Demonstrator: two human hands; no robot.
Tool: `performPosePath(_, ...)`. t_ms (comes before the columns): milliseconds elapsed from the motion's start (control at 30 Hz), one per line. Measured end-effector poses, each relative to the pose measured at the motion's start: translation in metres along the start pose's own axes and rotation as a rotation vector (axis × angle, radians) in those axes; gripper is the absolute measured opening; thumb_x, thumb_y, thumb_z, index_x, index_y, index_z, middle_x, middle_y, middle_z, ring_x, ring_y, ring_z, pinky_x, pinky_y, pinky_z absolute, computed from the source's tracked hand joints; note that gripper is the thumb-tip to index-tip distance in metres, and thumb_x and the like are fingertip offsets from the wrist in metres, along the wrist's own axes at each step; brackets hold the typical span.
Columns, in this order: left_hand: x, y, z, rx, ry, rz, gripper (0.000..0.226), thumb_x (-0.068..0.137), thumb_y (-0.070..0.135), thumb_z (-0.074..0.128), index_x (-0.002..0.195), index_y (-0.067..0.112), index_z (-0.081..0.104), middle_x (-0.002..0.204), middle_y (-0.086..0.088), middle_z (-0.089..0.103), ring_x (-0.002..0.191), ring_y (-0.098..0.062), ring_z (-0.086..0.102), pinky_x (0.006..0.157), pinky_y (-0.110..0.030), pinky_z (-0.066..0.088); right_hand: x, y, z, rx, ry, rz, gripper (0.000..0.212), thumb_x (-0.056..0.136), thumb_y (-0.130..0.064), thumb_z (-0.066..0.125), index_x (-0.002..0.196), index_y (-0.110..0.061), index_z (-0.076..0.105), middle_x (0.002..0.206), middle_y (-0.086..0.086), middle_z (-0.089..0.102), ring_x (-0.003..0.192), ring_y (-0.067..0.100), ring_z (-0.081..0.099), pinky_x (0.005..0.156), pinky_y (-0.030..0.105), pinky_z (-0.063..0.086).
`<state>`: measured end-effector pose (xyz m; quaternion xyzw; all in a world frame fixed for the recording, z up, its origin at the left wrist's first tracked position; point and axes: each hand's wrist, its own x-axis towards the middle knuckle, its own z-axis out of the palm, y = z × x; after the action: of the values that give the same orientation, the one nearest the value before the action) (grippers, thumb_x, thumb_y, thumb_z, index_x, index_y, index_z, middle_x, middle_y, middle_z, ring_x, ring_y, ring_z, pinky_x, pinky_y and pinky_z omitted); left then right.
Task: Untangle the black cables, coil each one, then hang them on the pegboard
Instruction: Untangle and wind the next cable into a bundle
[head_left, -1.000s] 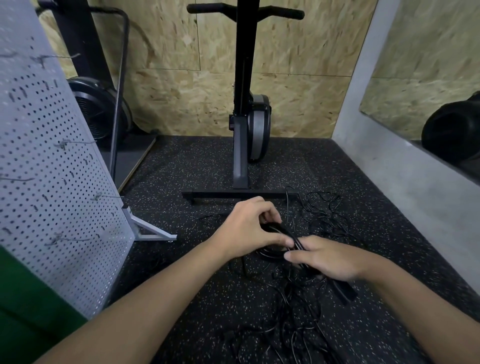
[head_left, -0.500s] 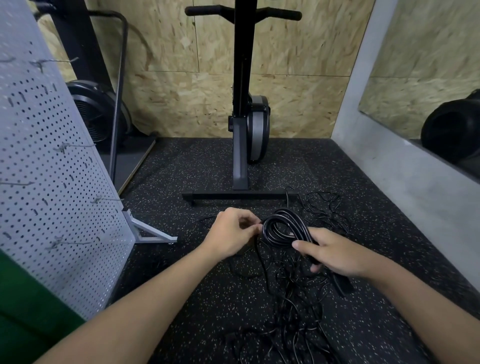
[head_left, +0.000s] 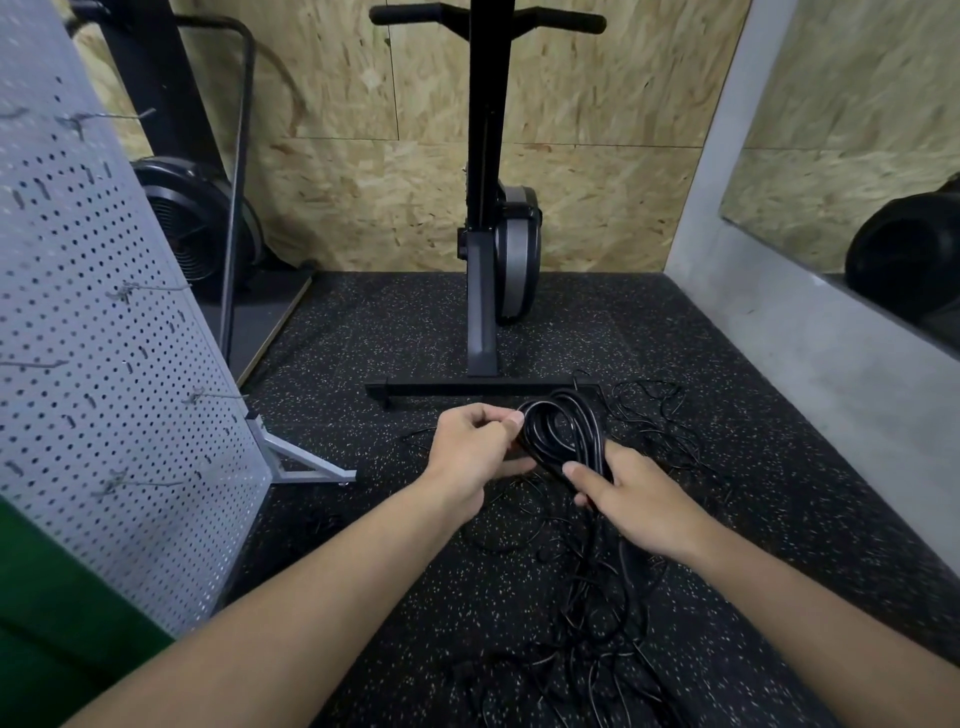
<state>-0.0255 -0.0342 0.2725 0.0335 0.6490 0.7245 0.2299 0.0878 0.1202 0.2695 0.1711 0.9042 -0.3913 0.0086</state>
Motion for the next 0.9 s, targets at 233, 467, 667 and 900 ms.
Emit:
performPosePath(233, -0.001, 0.003, 0.004, -0.08, 0.032, -0.08, 0.011, 0.102, -0.001, 0.058, 0.098, -0.003, 0.068, 0.12, -0.025, 0.069, 0.11, -0.031, 0.069, 0.071, -0.037, 0.066, 0.002, 0.0, 0.002, 0.011, -0.012, -0.032, 0.029, 0.104, -0.05, 0.053, 0.129, -0.037, 0.061, 0.116, -0.016, 0.07, 0.107, 0.005, 0.065, 0.101, 0.039, 0.052)
performPosePath(467, -0.006, 0.012, 0.005, -0.138, 0.016, -0.098, 0.011, 0.1, -0.005, 0.058, 0.101, -0.006, 0.07, 0.121, -0.024, 0.067, 0.113, -0.033, 0.067, 0.066, -0.033, 0.065, 0.0, 0.0, -0.009, 0.258, -0.158, 0.007, 0.027, 0.102, -0.048, 0.058, 0.123, -0.036, 0.07, 0.124, -0.017, 0.072, 0.118, 0.003, 0.065, 0.11, 0.037, 0.047)
performPosePath(667, -0.011, 0.017, 0.001, -0.101, -0.11, 0.033, 0.013, 0.101, 0.011, 0.067, 0.099, 0.0, 0.073, 0.111, -0.015, 0.072, 0.097, -0.021, 0.07, 0.071, -0.033, 0.065, -0.004, -0.003, -0.007, 0.419, -0.108, -0.039, 0.023, 0.105, -0.029, 0.058, 0.097, -0.011, 0.068, 0.092, 0.002, 0.073, 0.093, 0.018, 0.072, 0.098, 0.043, 0.056)
performPosePath(900, -0.009, 0.0, -0.006, 0.207, -0.424, 0.0, 0.029, 0.109, 0.028, 0.043, 0.116, 0.02, 0.069, 0.112, -0.008, 0.076, 0.102, -0.025, 0.074, 0.087, -0.044, 0.063, -0.006, -0.014, -0.017, 0.86, -0.113, -0.041, 0.057, 0.091, -0.04, 0.078, 0.126, 0.003, 0.064, 0.097, 0.012, 0.072, 0.09, 0.026, 0.072, 0.105, 0.059, 0.052)
